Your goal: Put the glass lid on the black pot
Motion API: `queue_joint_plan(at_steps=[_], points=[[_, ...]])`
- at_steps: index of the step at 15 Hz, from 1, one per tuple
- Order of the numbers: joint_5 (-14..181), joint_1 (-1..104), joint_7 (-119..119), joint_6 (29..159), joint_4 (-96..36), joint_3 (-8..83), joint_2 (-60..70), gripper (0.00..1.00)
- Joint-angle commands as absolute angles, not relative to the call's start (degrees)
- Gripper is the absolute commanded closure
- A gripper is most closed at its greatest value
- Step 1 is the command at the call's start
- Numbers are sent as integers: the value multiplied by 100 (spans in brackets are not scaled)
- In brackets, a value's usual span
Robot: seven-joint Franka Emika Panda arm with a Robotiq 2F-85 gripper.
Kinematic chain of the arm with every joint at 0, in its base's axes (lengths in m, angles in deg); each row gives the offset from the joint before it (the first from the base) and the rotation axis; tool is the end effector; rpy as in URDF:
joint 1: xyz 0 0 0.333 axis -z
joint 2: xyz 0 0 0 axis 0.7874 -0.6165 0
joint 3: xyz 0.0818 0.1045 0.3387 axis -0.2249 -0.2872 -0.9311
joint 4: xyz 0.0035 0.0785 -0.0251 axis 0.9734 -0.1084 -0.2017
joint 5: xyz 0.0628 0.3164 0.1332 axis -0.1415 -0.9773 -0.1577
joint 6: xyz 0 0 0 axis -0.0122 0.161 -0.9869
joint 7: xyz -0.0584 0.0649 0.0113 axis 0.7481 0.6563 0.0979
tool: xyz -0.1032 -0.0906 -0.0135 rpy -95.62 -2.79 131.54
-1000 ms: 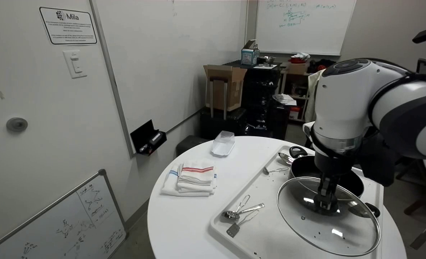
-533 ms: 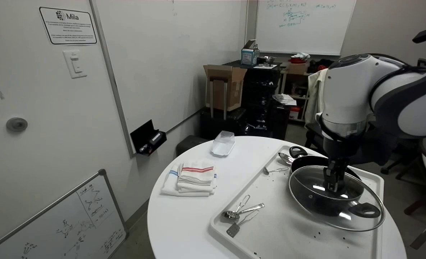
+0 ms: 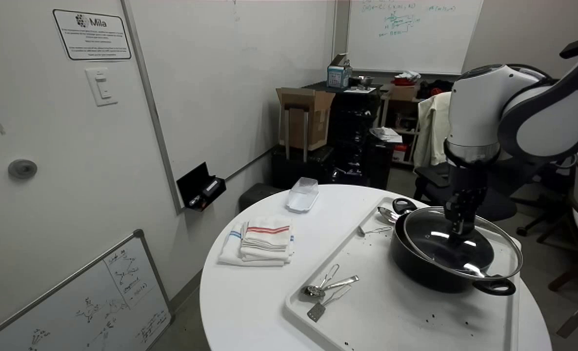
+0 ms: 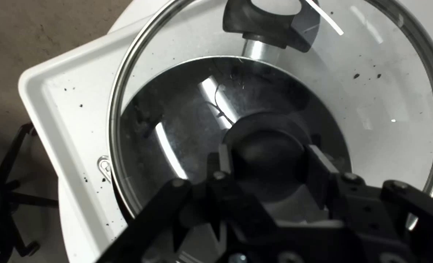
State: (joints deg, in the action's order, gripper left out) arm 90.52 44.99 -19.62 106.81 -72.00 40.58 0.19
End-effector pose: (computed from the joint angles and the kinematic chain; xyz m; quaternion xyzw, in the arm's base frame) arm 0.4887 -0.0017 0.2181 0.9865 -0.1294 -0.0609 0.0796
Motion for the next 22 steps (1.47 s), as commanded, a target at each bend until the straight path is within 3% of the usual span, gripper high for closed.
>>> queue_joint_plan(at_steps=[1, 22], points=[[8861, 4711, -1831, 10602, -7120, 4099, 125, 75], [8260, 5040, -1846, 10687, -6178, 4169, -883, 75]])
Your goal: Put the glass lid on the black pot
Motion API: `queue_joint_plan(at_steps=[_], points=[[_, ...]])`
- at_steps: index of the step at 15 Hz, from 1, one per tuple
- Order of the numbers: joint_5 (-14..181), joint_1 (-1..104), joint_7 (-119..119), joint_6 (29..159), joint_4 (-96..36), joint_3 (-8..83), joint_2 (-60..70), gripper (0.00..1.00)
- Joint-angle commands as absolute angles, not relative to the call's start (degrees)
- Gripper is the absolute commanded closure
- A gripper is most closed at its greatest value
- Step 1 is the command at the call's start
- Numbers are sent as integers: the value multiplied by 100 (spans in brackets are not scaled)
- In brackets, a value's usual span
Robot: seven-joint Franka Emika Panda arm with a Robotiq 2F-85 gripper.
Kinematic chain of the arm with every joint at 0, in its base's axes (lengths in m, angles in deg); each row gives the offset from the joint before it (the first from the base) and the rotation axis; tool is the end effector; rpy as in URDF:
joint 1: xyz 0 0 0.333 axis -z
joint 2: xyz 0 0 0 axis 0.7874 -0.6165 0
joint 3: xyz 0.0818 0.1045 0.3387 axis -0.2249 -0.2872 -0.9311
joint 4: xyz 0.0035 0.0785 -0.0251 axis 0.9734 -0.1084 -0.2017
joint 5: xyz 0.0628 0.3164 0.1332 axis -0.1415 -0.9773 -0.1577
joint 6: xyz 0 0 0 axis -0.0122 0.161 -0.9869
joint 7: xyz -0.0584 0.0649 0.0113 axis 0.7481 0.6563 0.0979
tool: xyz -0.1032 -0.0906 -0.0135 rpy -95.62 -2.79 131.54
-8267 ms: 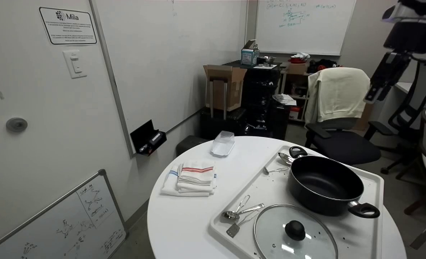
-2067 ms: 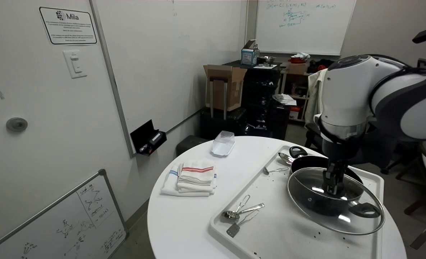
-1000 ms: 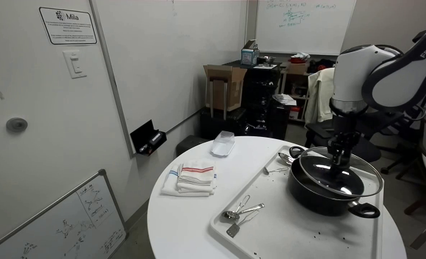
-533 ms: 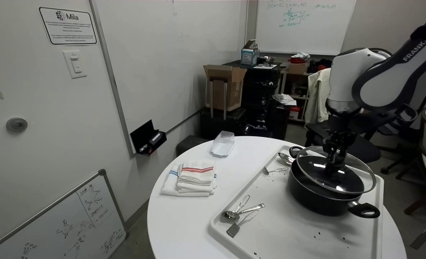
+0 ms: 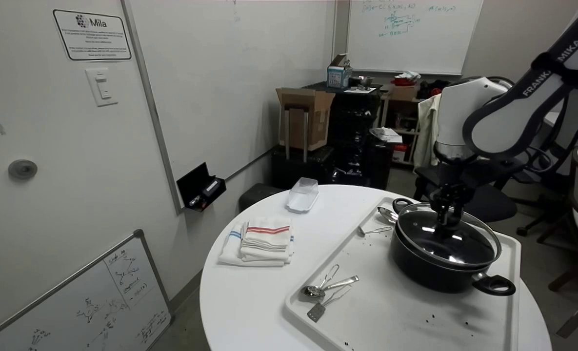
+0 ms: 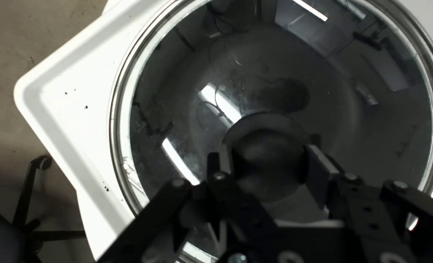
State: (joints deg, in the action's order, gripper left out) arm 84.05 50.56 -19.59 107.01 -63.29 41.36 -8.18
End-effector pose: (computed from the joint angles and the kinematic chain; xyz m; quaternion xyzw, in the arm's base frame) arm 0.5315 -0.0601 0.1875 0.9697 -0.2285 -0.0615 0.0602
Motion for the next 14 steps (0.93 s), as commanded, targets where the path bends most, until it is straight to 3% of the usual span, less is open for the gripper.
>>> queue_joint_plan(at_steps=[1, 14], points=[[8257, 5037, -1843, 10700, -6161, 4170, -913, 75], [8247, 4999, -1822, 10989, -6145, 4169, -1101, 75]])
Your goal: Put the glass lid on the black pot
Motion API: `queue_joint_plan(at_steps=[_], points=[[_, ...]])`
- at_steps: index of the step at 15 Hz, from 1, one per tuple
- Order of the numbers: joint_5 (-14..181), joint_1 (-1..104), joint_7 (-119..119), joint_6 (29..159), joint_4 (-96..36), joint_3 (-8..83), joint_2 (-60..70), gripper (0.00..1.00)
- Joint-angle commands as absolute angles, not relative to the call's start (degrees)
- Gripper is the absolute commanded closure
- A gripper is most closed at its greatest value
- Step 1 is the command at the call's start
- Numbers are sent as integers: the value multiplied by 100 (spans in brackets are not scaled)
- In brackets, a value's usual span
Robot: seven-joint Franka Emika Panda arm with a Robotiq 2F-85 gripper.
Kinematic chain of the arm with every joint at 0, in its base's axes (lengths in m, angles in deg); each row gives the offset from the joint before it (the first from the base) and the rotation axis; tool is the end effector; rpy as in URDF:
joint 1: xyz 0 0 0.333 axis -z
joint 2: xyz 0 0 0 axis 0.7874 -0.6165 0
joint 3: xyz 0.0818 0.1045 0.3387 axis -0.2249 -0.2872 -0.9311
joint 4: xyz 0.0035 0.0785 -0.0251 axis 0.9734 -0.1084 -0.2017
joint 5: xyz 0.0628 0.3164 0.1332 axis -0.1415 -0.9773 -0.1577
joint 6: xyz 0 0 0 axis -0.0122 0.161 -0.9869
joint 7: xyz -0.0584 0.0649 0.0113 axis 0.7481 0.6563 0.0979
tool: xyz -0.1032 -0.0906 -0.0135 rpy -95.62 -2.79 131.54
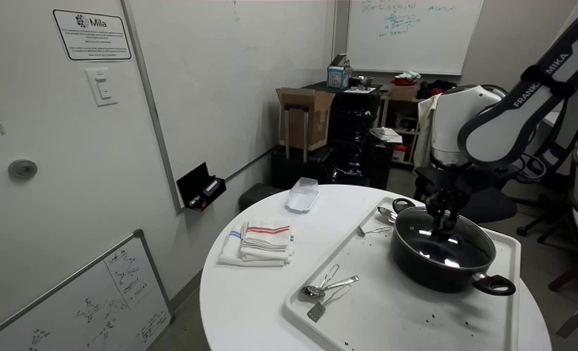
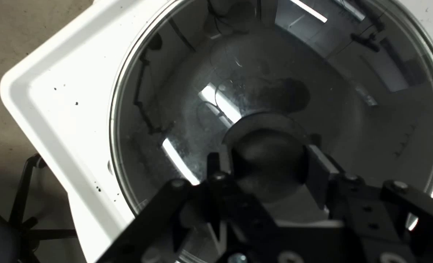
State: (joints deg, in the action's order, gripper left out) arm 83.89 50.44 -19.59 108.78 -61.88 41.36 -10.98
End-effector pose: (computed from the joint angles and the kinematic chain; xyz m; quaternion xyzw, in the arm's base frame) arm 0.5392 -0.0596 0.1704 0.9703 -0.2268 -0.0578 0.0612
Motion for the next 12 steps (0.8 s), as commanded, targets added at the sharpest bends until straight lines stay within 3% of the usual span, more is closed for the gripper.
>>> queue_joint_plan(at_steps=[1, 12], points=[[8239, 4999, -1817, 11013, -6145, 4165, -1116, 75], [8102, 5064, -1761, 10937, -6184, 4089, -1106, 75]])
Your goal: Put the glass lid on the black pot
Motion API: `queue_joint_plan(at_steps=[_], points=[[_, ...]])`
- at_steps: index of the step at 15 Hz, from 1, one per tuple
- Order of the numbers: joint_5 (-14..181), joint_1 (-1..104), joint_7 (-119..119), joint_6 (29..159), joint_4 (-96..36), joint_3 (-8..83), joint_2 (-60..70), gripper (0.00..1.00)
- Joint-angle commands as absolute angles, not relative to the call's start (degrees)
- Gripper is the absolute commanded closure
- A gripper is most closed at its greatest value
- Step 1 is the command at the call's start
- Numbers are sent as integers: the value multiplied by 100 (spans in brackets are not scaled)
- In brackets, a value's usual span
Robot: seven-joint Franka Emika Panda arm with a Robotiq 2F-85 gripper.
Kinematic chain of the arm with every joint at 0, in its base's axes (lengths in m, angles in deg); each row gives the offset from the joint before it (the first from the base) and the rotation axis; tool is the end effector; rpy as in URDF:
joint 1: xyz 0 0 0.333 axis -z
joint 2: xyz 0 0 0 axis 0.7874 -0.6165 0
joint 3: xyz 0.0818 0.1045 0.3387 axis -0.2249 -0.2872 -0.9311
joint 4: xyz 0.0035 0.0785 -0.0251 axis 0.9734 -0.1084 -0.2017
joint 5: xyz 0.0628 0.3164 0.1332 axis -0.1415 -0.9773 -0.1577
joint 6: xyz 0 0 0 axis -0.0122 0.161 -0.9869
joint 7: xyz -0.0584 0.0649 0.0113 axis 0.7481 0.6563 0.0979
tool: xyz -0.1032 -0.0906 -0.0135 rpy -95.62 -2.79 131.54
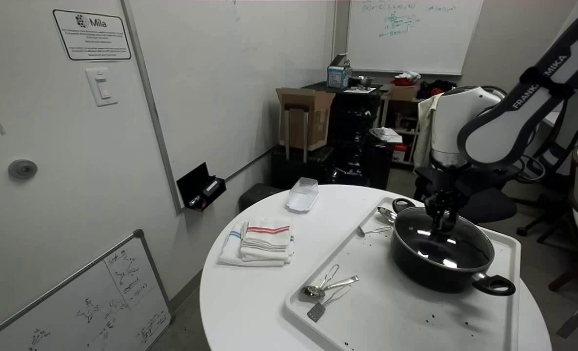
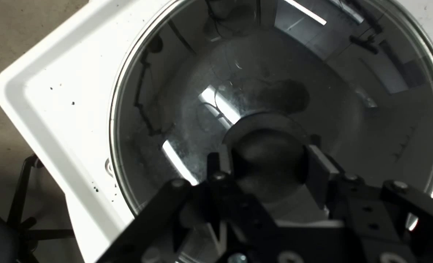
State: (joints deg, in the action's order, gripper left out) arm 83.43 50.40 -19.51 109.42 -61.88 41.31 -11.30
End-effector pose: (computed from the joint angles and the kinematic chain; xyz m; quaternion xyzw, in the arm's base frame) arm 0.5400 -0.0588 0.1681 0.9702 -0.2285 -0.0553 0.0588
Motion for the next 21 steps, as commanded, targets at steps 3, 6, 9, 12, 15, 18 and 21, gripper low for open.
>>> queue_joint_plan(at_steps=[3, 6, 9, 12, 15, 18, 21], points=[[7956, 5120, -1696, 10899, -6162, 4076, -1108, 75], [7832, 5163, -1666, 10838, -6125, 4071, -1127, 75], [7815, 5133, -1715, 10765, -6124, 4119, -1138, 75], [7826, 5116, -1728, 10689, -6119, 4130, -1107, 75], [7843, 5099, -1742, 10628, -6117, 4142, -1068, 75], [7869, 5079, -1777, 10518, -6108, 4167, -1049, 75], [7865, 5086, -1774, 10439, -6084, 4159, -1040, 75]])
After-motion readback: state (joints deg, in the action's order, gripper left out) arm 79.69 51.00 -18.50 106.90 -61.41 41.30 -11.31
